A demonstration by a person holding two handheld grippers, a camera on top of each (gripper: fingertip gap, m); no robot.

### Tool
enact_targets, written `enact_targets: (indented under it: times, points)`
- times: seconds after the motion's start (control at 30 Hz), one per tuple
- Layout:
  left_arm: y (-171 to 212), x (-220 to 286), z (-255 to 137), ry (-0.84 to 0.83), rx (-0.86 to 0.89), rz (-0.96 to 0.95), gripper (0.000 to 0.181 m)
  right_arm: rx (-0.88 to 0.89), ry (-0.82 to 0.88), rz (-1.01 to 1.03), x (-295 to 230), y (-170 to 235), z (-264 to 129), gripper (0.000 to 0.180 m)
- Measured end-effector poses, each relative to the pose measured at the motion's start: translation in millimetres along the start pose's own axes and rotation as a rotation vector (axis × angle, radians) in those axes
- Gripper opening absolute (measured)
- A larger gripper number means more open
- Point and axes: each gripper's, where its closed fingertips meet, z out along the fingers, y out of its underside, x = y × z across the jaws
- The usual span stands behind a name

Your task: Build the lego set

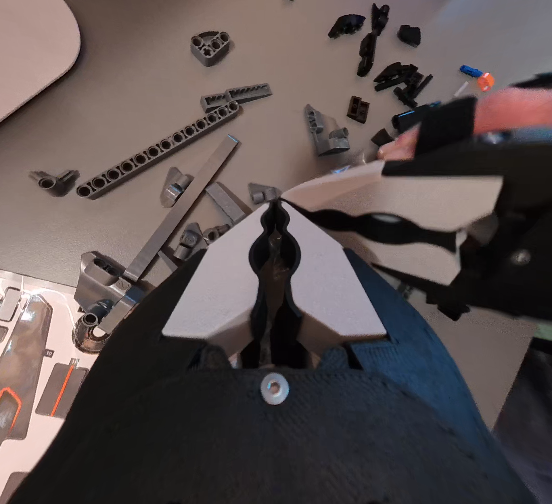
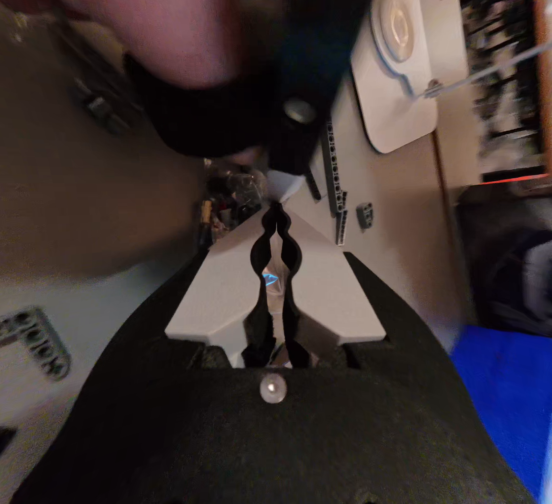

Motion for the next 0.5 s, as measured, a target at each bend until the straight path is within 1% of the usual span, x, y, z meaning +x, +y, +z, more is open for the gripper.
enact_targets:
  times: [0.13, 0.17, 0.33, 0.5]
  points:
    - [-17.1, 15.4, -20.1, 0.064, 0.107, 0.070, 0.000, 0.137, -0.092, 0.154, 15.8, -9.0, -22.4, 0.000]
    - [-20.6, 18.2, -24.3, 0.082, 0.130, 0.069, 0.000, 0.163, -0.103, 0.152, 18.9, -11.1, -26.8, 0.000]
    - [-23.3, 26.3, -35.1, 0.135, 0.184, 0.113, 0.000, 0.214, -0.199, 0.223, 19.6, -17.2, -38.0, 0.000]
    - [-30.4, 29.1, -48.2, 0.182, 0.280, 0.097, 0.003, 0.240, -0.236, 0.270, 22.2, -18.8, -43.3, 0.000]
